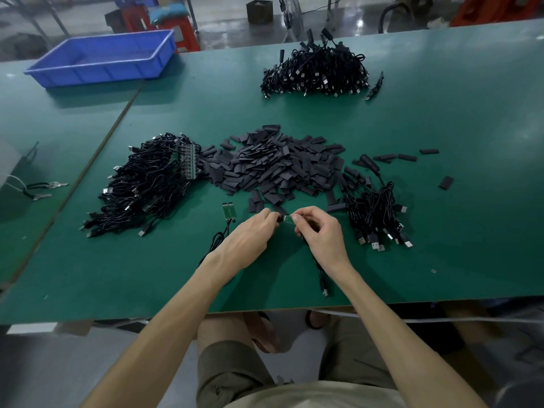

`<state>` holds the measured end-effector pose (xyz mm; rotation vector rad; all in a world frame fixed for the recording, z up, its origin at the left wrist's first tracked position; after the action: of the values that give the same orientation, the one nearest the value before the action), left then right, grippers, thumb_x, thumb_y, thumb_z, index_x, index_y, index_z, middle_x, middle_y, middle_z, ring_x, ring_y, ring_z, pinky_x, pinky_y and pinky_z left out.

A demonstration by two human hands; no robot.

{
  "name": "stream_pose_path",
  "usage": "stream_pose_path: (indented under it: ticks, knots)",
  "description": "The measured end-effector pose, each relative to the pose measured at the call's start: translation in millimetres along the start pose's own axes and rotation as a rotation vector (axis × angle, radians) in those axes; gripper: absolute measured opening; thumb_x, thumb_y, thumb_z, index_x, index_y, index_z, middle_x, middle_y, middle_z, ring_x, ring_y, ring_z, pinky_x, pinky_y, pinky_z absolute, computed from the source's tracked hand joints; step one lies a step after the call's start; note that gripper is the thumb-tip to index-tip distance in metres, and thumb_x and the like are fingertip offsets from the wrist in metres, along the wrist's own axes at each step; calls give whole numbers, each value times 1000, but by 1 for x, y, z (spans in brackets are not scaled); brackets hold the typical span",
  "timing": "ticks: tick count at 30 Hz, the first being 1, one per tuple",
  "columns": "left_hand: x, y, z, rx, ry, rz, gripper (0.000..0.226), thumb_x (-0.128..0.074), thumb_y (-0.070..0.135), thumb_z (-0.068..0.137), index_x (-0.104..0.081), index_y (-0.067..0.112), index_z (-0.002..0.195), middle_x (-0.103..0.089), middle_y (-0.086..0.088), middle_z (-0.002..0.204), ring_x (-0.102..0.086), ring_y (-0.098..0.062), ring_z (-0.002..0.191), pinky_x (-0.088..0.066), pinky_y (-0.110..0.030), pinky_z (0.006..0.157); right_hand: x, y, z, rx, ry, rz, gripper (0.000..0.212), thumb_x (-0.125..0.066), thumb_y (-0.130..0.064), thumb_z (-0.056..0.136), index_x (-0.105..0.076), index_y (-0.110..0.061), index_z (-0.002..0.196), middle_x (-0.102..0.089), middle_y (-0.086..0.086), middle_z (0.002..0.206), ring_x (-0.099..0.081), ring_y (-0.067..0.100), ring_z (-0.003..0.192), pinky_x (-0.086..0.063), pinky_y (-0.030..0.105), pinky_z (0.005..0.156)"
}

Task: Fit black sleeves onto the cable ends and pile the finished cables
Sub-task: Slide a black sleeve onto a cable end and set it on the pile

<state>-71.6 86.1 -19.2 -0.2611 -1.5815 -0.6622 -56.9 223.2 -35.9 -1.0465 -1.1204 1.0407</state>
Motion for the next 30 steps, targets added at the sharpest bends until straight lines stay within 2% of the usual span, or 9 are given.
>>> stream_pose_path:
  ticks: [3,6,12,16,21,26,30]
  knots:
    - [2,1,-4,-35,16,74,34,-51,-7,97,-49,6,127,-50,-5,105,-51,-21,91,-48,-35,77,-3,1,0,4,-26,-33,5,-71,-17,98,-75,-15,96,-73,-7,75,-70,8,73,-56,22,71]
    - [4,1,-5,-57,11,135,39,-54,-14,88,-51,8,121,-46,-4,102,-48,-21,89,-47,-34,72,-4,0,0,9,-43,-59,5,-72,-18,98,-76,-17,96,-72,-12,74,-69,5,72,-54,18,70]
    - [6,5,-3,-114,28,156,47,-54,-12,88,-50,8,129,-46,-5,106,-49,-22,96,-39,-31,66,-3,2,0,-1,-29,-52,4,-72,-19,97,-75,-17,95,-73,-8,76,-69,7,73,-54,18,70]
    - [6,14,-2,-108,60,128,50,-51,-13,85,-47,5,132,-48,-7,111,-51,-25,100,-49,-35,76,1,5,0,-27,10,-23,6,-72,-20,97,-74,-17,93,-74,-7,75,-70,7,72,-54,17,69]
    - [2,25,-4,-114,80,134,42,-47,-9,86,-49,7,125,-49,-6,107,-50,-23,94,-42,-31,75,-3,3,-1,-11,-33,-24,7,-75,-21,96,-75,-18,90,-75,-8,77,-70,11,73,-57,24,71]
    - [4,19,-2,-113,55,130,51,-51,-10,85,-47,8,133,-50,-5,111,-49,-24,100,-48,-35,79,-3,4,-1,-34,-36,5,6,-78,-25,93,-75,-20,93,-77,-10,82,-73,8,76,-56,18,73]
    - [2,21,-2,-132,7,133,45,-50,-10,87,-51,7,128,-55,-6,110,-53,-25,102,-50,-39,83,-2,4,0,-35,-35,6,10,-78,-25,92,-74,-18,87,-76,-6,78,-72,9,72,-54,17,69]
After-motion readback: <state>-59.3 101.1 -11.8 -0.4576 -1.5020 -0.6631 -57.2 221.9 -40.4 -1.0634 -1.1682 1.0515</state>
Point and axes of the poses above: each hand's wrist, its own z-axis towards the middle knuckle, its own x-axis out of the back of the hand, y = z × x, the point moved 10 cm from there along z, towards the middle knuckle
